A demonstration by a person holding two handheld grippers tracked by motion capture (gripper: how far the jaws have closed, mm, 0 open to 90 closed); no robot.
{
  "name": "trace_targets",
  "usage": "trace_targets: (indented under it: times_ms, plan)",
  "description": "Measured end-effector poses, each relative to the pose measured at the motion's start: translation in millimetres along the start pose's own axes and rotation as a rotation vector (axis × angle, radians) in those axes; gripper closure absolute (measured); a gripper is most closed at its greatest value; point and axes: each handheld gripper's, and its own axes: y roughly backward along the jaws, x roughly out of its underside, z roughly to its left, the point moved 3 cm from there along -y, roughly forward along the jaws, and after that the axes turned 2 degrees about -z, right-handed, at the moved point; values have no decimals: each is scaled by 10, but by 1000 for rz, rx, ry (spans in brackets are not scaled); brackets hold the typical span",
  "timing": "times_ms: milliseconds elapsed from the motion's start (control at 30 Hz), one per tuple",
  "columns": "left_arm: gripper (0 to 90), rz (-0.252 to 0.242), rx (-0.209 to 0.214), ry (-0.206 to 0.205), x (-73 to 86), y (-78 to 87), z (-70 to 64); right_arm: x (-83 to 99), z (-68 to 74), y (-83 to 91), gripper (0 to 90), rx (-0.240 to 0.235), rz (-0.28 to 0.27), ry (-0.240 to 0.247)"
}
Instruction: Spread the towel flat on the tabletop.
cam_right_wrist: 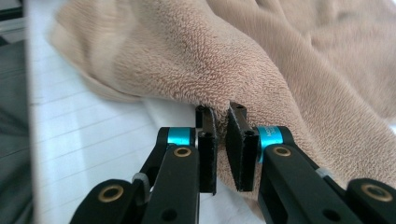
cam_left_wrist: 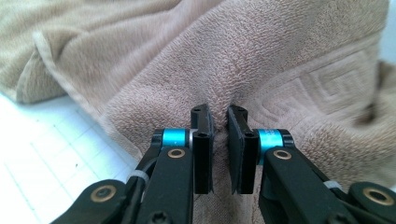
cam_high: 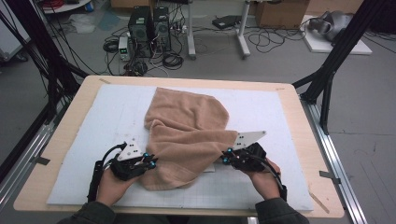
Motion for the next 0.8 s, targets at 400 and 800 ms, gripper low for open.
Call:
trace_targets:
  times_ms: [400, 800]
  plan:
    - [813, 23, -137, 45, -109, -175, 336, -310, -392, -185, 831, 33, -23, -63]
    - [720, 82, -157, 96, -32, -378, 586, -288, -872, -799, 727, 54, 49, -209]
